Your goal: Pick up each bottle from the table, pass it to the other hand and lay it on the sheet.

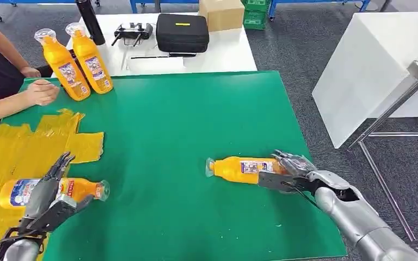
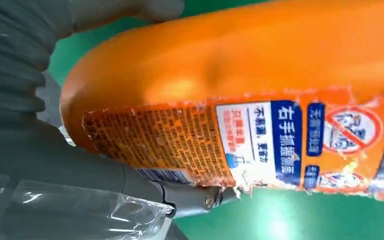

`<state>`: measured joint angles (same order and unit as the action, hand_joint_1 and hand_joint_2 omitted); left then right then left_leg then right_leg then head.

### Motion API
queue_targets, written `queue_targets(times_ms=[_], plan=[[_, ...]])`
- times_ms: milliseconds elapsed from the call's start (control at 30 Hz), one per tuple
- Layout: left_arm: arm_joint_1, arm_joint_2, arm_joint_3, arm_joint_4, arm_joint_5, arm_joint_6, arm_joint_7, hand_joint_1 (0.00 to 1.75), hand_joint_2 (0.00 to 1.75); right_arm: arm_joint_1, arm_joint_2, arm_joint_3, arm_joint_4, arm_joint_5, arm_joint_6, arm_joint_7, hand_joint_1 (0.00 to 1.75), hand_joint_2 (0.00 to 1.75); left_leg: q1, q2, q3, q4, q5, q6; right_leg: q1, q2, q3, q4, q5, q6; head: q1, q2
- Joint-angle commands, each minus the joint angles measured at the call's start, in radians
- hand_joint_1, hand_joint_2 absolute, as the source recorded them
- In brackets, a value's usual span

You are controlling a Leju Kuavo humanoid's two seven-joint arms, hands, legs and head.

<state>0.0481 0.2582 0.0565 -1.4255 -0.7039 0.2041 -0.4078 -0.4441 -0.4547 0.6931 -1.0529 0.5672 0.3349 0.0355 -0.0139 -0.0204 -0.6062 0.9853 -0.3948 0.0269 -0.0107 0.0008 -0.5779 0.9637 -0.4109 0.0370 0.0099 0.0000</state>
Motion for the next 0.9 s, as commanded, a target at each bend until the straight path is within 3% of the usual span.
queue_targets(times_ms=[33, 367, 500, 600, 633, 733, 833, 900], plan=[[-0.048, -0.03, -0.06, -0.014, 0.027, -0.019, 0.005, 0.0, 0.0, 0.027, 0.031, 0.083, 0.13, 0.02, 0.01, 0.022, 1.75, 1.75, 0.003, -0.002, 0.004, -0.001, 0.0, -0.003, 0.003, -0.004, 0.006, -0.003, 0.0, -0.002, 0.0, 0.0], [-0.035, -0.029, -0.059, -0.021, 0.064, -0.031, -0.008, 0.0, 0.0, 0.037, 0.026, 0.077, 0.133, 0.023, 0.017, 0.019, 1.75, 1.75, 0.002, -0.002, 0.011, -0.001, -0.002, -0.002, 0.002, -0.003, 0.003, -0.003, -0.003, -0.001, 0.0, 0.0], [-0.021, -0.048, -0.066, -0.067, 0.159, -0.089, -0.028, 0.0, 0.0, 0.053, 0.084, 0.06, 0.17, 0.04, -0.027, 0.011, 1.75, 1.75, 0.002, -0.001, 0.013, -0.001, -0.003, -0.002, 0.002, -0.002, 0.005, -0.003, -0.003, 0.0, 0.0, 0.0], [0.019, -0.082, -0.037, -0.127, 0.381, -0.247, -0.039, 0.0, 0.0, 0.061, 0.162, -0.011, 0.17, 0.008, -0.121, -0.028, 1.75, 1.75, 0.003, 0.0, 0.014, -0.001, -0.003, -0.002, 0.003, -0.001, 0.006, -0.004, -0.002, 0.0, 0.0, 0.0], [0.041, -0.088, -0.017, -0.146, 0.459, -0.304, -0.04, 0.0, 1.75, 0.063, 0.182, -0.033, 0.158, -0.009, -0.145, -0.048, 1.75, 1.75, 0.003, 0.002, 0.014, -0.001, -0.003, -0.003, 0.003, 0.0, 0.006, -0.004, -0.002, -0.001, 0.001, 0.0], [0.204, -0.149, 0.117, -0.222, 0.886, -0.633, -0.021, 0.0, 1.75, 0.167, 0.244, -0.209, -0.059, -0.217, -0.22, -0.248, 1.75, 1.75, 0.002, 0.015, 0.015, -0.002, -0.006, -0.005, 0.002, 0.012, 0.007, -0.004, 0.0, -0.002, 0.001, 0.0], [0.292, -0.206, 0.142, -0.293, 1.005, -0.781, -0.008, 0.0, 1.75, 0.268, 0.277, -0.26, -0.32, -0.397, -0.157, -0.299, 1.75, 1.75, 0.001, 0.024, 0.016, 0.0, -0.008, -0.005, 0.002, 0.021, 0.011, 0.0, 0.0, -0.005, 0.001, 0.0], [0.316, -0.221, 0.1, -0.333, 1.027, -0.802, 0.011, 0.0, 1.75, 0.316, 0.292, -0.229, -0.407, -0.431, -0.136, -0.309, 1.75, 1.75, 0.001, 0.02, 0.012, 0.001, -0.008, -0.006, 0.002, 0.016, 0.007, 0.002, -0.001, -0.006, 0.0, 0.0]])
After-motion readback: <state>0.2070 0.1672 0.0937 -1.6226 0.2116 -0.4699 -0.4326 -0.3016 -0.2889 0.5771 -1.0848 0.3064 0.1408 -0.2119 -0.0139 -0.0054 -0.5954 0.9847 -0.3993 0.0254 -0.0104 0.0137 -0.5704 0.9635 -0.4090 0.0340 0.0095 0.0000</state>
